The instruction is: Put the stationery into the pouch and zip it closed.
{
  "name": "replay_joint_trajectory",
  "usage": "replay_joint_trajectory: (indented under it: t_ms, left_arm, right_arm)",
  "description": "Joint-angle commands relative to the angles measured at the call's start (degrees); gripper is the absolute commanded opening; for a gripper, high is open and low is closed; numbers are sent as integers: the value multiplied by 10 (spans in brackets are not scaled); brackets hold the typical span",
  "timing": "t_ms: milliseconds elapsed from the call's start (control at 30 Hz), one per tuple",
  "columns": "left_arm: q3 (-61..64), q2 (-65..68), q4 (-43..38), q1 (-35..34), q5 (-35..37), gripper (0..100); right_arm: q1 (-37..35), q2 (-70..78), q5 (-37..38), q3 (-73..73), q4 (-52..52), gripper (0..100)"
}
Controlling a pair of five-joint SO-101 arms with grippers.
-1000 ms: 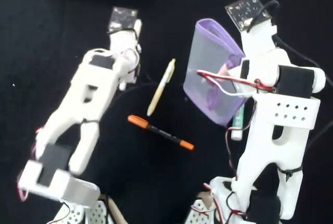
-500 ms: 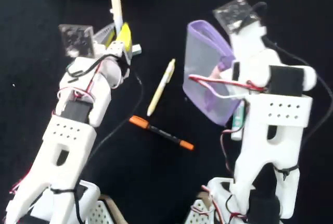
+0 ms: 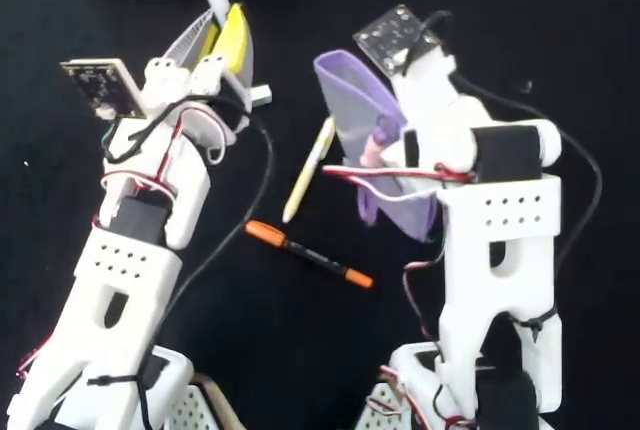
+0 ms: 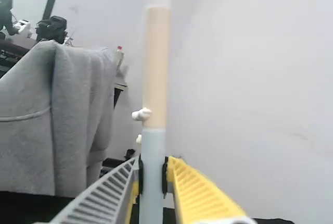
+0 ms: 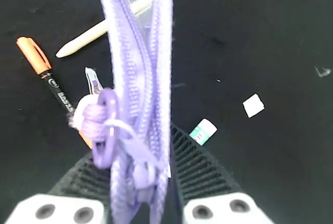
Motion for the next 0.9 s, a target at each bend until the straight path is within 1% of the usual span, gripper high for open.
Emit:
replay_joint_trajectory:
  t_ms: [0, 133, 167, 233, 333, 433, 500, 567, 633, 767, 867]
  left_arm:
    - [-44, -47, -11, 35, 5, 29]
    - [-27, -112, -13, 79, 9, 28]
    - [-20, -124, -13, 85, 21, 28]
    - [-10, -144, -14, 88, 61, 28]
    - [-13, -137, -16, 78, 135, 28]
    - [-7, -97, -55, 51, 200, 28]
    - [-11, -55, -74, 40, 230, 28]
    - [-18, -14, -91, 42, 223, 28]
    - [-23, 19, -105, 47, 193, 28]
    - [-15, 39, -135, 95, 116, 28]
    - [10, 39, -164, 132, 78, 28]
  right_arm:
    - [-18, 37, -24, 29, -9, 11]
    - [-18, 48, -38, 28, -14, 11]
    - [-18, 48, -38, 27, -14, 11]
    - [-18, 48, -39, 25, -14, 11]
    - [-19, 48, -47, 24, -14, 11]
    - [-20, 43, -63, 23, -14, 11]
    - [-33, 25, -64, 27, -14, 11]
    - [-48, -1, -66, 29, -11, 11]
    - [-60, -28, -67, 29, -11, 11]
    - [-69, -43, -67, 29, -11, 11]
    - [-70, -29, -67, 28, -18, 11]
